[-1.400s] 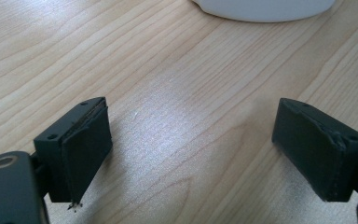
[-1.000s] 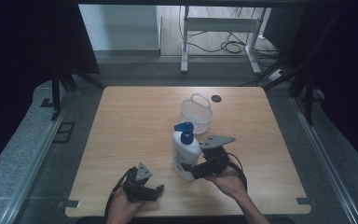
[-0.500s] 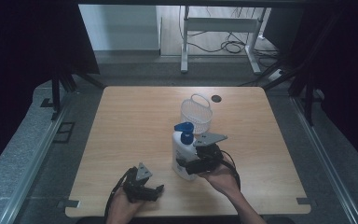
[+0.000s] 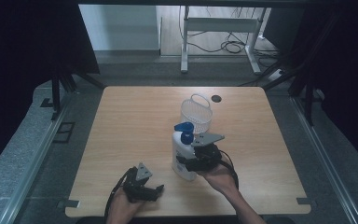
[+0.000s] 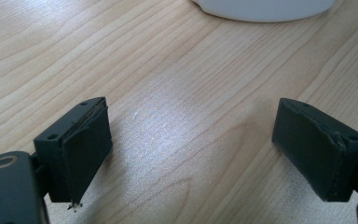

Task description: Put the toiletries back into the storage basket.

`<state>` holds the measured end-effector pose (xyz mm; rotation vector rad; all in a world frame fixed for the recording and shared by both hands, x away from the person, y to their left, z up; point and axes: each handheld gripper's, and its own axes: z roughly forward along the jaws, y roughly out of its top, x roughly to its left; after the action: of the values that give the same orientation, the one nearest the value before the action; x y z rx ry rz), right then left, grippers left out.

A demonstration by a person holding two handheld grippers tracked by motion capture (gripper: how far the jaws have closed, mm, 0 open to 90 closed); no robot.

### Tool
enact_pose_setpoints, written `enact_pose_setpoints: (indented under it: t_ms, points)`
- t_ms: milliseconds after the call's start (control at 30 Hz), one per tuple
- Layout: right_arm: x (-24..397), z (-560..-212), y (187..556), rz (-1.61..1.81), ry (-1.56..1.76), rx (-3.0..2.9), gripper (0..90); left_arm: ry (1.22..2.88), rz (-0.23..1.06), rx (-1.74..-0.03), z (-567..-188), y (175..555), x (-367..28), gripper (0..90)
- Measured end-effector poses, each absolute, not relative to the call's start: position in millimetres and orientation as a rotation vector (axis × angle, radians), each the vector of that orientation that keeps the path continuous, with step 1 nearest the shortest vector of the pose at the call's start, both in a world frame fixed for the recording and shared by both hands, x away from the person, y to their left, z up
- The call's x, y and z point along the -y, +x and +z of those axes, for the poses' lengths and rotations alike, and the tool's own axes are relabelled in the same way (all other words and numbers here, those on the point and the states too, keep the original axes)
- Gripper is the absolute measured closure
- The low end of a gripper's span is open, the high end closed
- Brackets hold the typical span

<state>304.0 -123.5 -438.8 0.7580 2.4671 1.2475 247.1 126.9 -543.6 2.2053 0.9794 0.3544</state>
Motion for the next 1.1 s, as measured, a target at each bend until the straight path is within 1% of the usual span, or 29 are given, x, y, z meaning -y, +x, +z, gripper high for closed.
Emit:
enact_pose_setpoints:
  t_ms: [533,1100]
  points:
    - [129,-434,310,1.240,0.748,-2.491,37.0,2.205,0.354,-0.979,-544,247,-127,11.2]
    - [135,-415,325,1.286,0.702,-2.506,37.1,2.206,0.356,-0.979,-544,247,-127,11.1]
